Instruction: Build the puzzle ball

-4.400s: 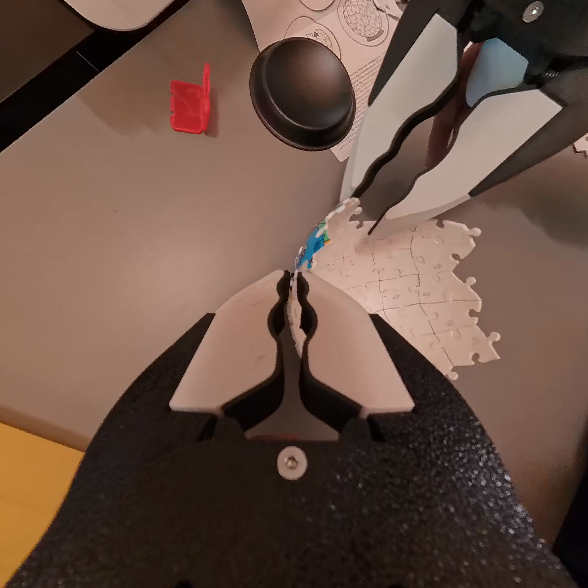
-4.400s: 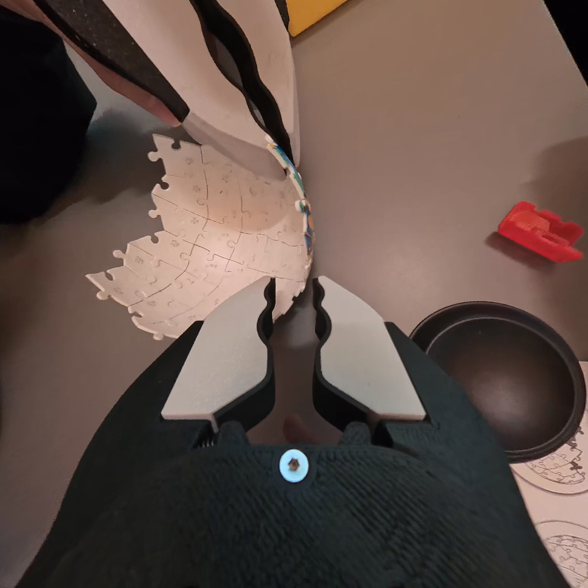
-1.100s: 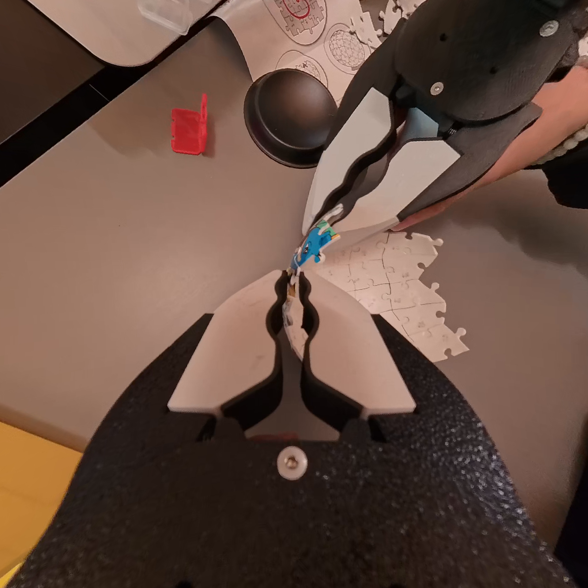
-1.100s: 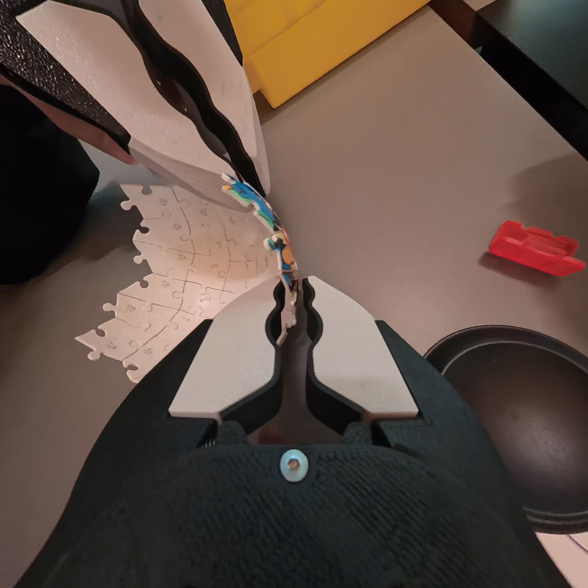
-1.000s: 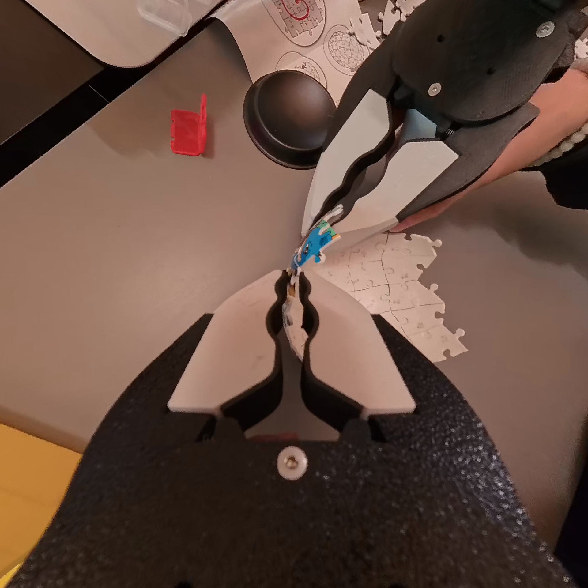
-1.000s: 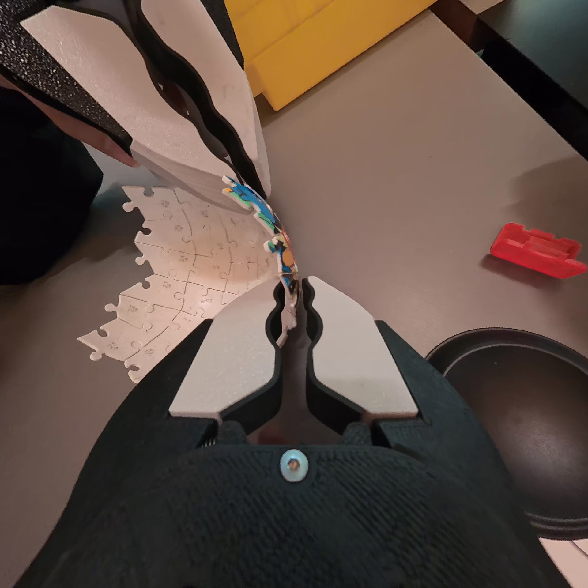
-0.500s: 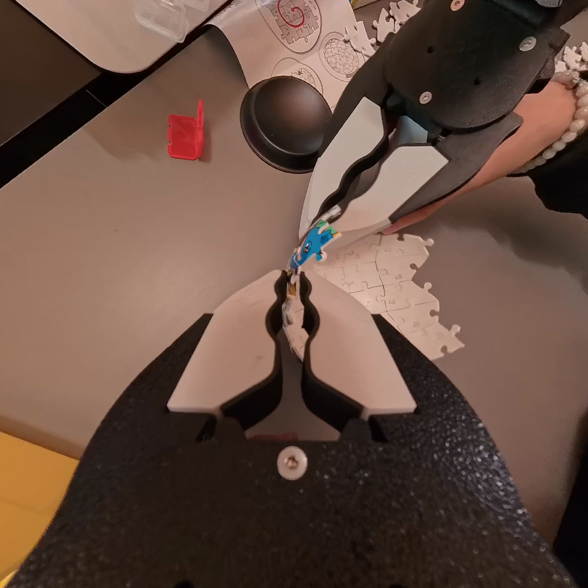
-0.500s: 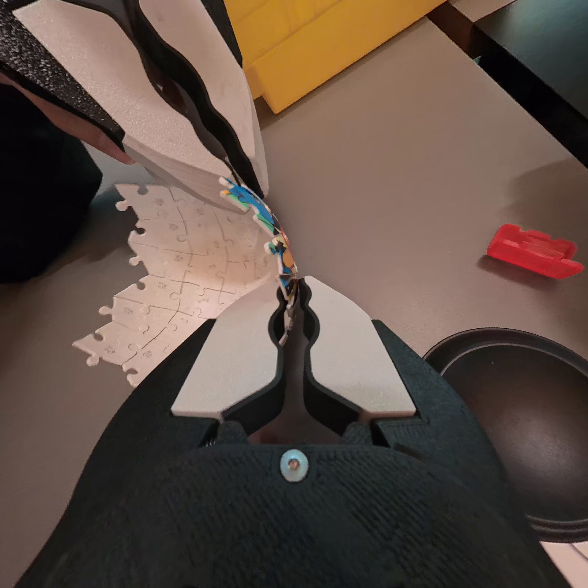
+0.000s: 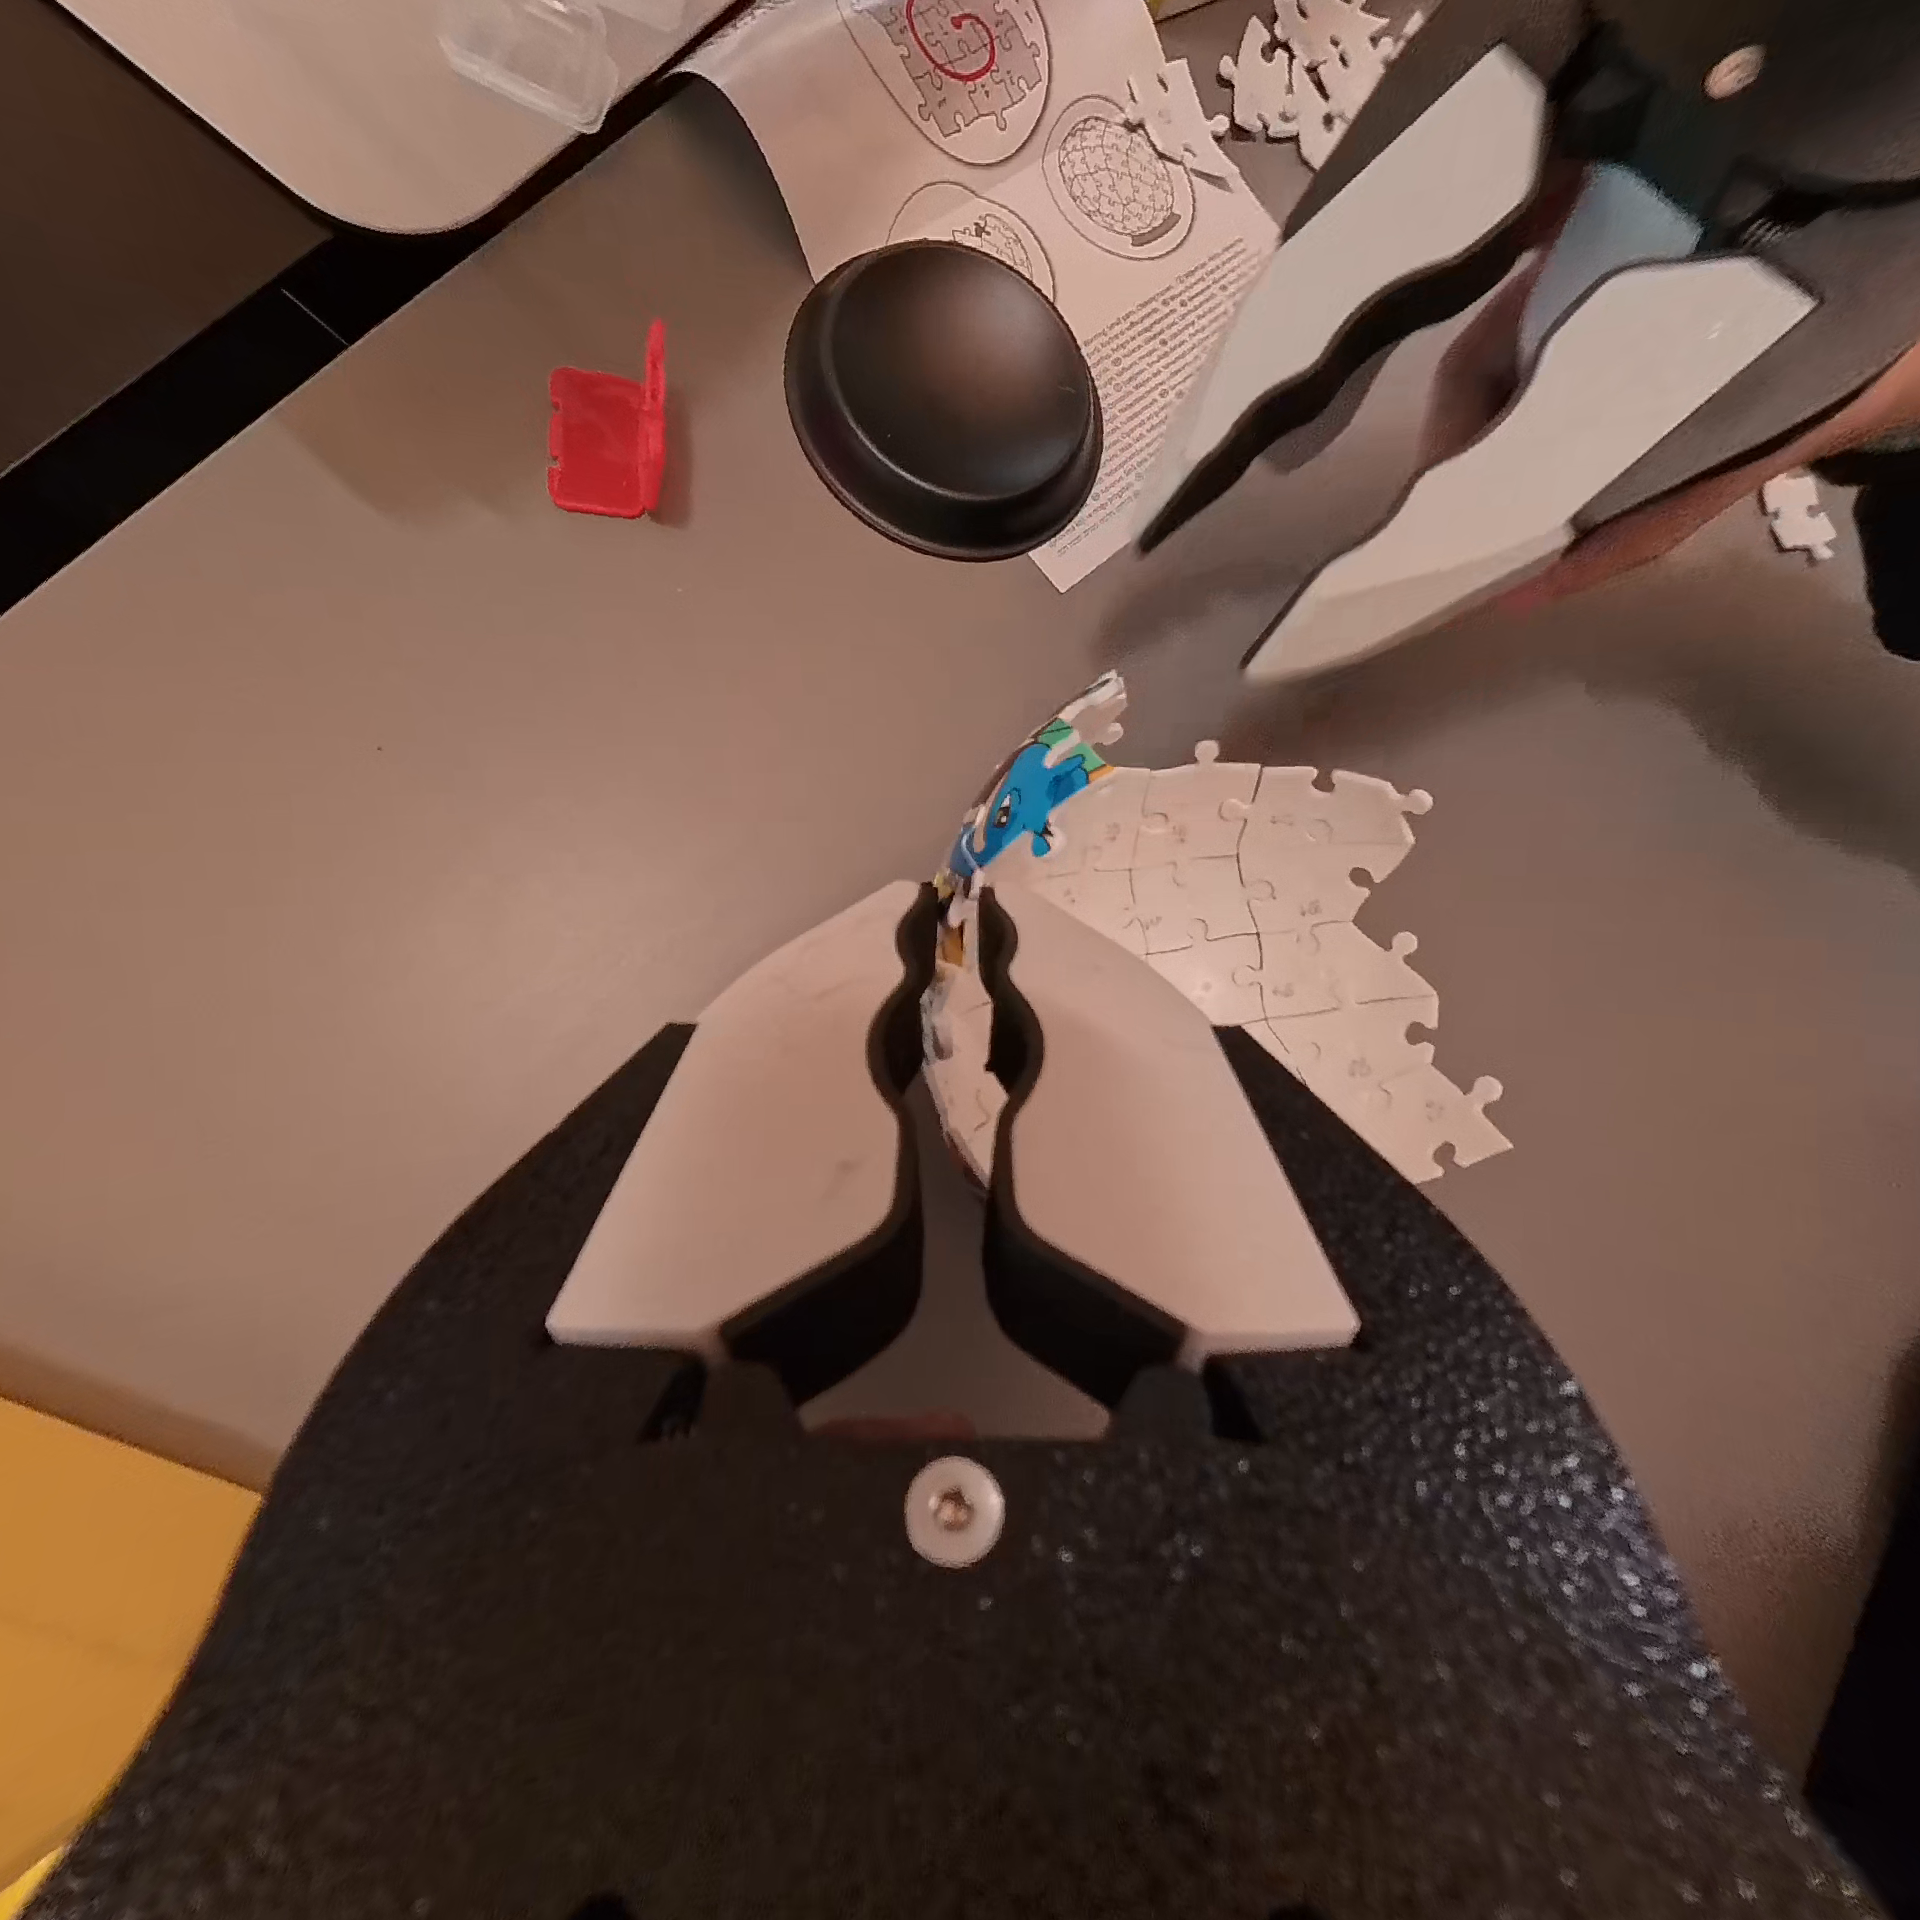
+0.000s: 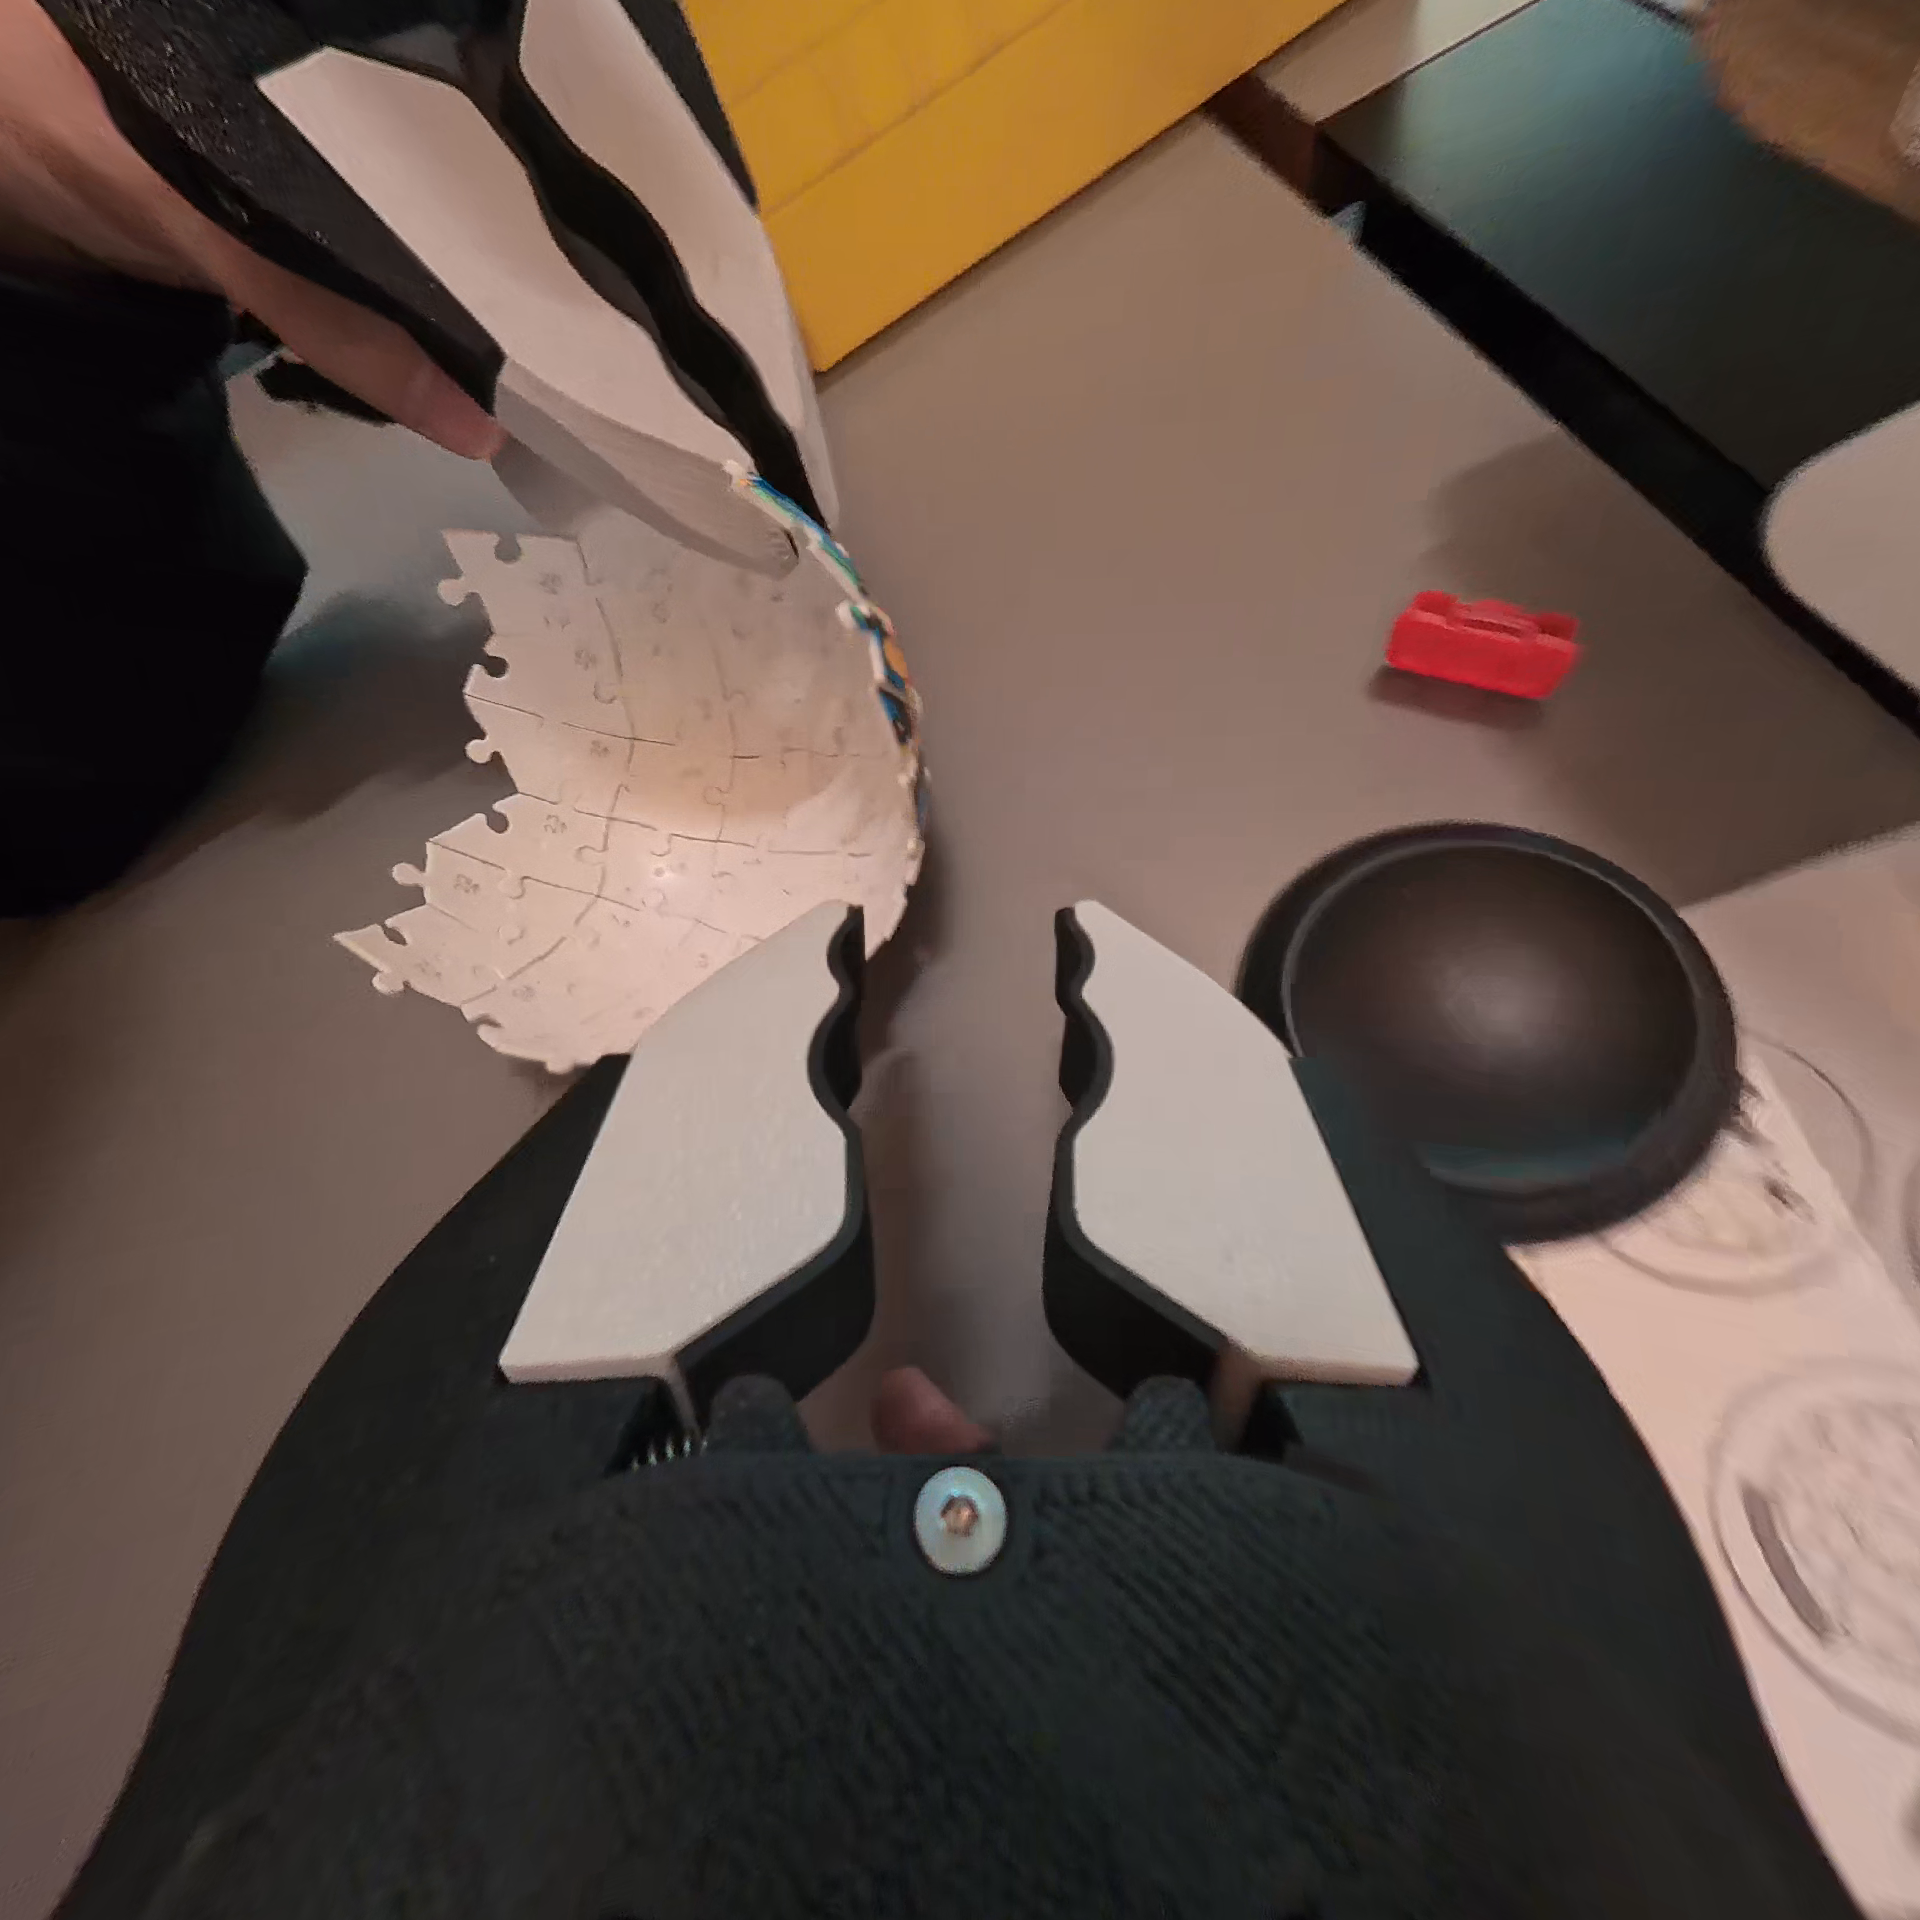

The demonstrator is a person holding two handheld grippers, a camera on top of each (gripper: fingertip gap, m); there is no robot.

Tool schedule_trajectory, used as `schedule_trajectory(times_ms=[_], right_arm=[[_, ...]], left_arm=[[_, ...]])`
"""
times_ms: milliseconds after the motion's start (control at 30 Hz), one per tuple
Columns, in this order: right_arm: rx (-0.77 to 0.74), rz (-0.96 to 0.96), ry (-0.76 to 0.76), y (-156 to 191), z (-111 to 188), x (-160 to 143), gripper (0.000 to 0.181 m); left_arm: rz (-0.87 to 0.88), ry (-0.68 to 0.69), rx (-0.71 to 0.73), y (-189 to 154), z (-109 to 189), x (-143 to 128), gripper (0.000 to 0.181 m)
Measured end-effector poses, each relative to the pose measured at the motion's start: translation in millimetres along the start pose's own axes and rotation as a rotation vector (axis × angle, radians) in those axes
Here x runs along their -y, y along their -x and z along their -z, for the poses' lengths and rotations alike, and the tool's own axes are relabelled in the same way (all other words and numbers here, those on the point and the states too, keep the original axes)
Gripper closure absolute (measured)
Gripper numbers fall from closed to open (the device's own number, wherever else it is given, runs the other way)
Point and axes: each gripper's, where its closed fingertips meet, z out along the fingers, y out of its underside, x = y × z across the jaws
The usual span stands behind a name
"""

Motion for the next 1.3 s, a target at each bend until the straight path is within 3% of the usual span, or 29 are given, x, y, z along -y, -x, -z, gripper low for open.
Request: schedule_trajectory(times_ms=[167, 367, 567, 700, 933, 1133, 1300], right_arm=[[-0.239, -0.065, -0.055, -13.9, 64.7, -23.5, 0.149], [-0.578, -0.038, 0.034, -12.7, 168.3, -99.3, 0.149], [-0.644, -0.103, 0.113, 1.2, 226.0, -172.8, 0.143], [-0.624, -0.138, 0.105, 0.6, 235.9, -197.1, 0.143], [-0.630, -0.104, 0.159, -14.9, 225.4, -209.6, 0.143], [-0.627, -0.028, 0.111, -44.0, 193.5, -164.1, 0.143], [-0.676, -0.081, 0.015, -84.6, 161.6, -116.5, 0.142]], left_arm=[[-0.007, 0.002, 0.005, 0.2, 0.2, 0.1, 0.174], [-0.029, 0.026, 0.040, 2.3, 1.2, -2.5, 0.175], [-0.045, 0.060, 0.065, 4.8, 4.5, -7.8, 0.175], [-0.048, 0.069, 0.072, 5.9, 6.1, -9.7, 0.176], [-0.064, 0.121, 0.082, 8.2, 9.2, -20.0, 0.177], [-0.061, 0.130, 0.085, 9.6, 8.8, -22.9, 0.176], [-0.060, 0.137, 0.081, 10.6, 9.9, -25.4, 0.176]])
